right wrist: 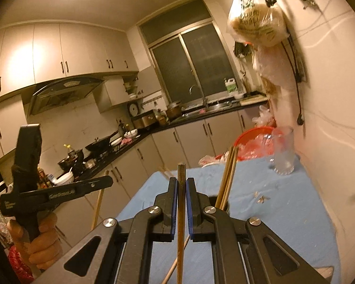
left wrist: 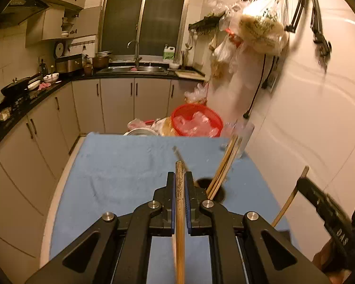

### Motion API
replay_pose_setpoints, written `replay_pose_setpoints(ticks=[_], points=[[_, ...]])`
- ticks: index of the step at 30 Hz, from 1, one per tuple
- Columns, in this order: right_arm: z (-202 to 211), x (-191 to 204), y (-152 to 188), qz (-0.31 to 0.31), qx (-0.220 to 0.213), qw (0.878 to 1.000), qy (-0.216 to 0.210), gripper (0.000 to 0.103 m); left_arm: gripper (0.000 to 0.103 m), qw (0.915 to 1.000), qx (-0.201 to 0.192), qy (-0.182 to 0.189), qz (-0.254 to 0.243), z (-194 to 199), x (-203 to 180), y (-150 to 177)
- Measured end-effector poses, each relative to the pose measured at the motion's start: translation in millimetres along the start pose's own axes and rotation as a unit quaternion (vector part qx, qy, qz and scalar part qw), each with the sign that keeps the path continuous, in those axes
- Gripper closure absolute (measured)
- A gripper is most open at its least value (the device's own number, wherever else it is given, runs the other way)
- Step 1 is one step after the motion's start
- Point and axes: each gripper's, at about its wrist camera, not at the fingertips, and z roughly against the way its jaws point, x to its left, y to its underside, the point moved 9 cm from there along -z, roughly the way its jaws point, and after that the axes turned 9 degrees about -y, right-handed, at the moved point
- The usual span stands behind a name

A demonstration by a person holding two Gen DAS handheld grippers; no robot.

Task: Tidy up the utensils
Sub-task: 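Lower the chopsticks into the black cup with both tools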

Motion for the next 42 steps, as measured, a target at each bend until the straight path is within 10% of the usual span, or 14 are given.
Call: replay_pose_setpoints(ticks=[18,42], points=[[-34.7,-47.1,-70.1,0.002,-0.112,0.992,0.057,0.096,0.096,0.9807,-0.182,-0.045,0.055,-54.2,-39.5,-106.6],[-53.0,-61.8,-73.6,0.020,-0.157,0.984,0.081,0.096,0.096,0.9872,-0.136,-0.054,0.063,-135.6,-43.1,-75.2]])
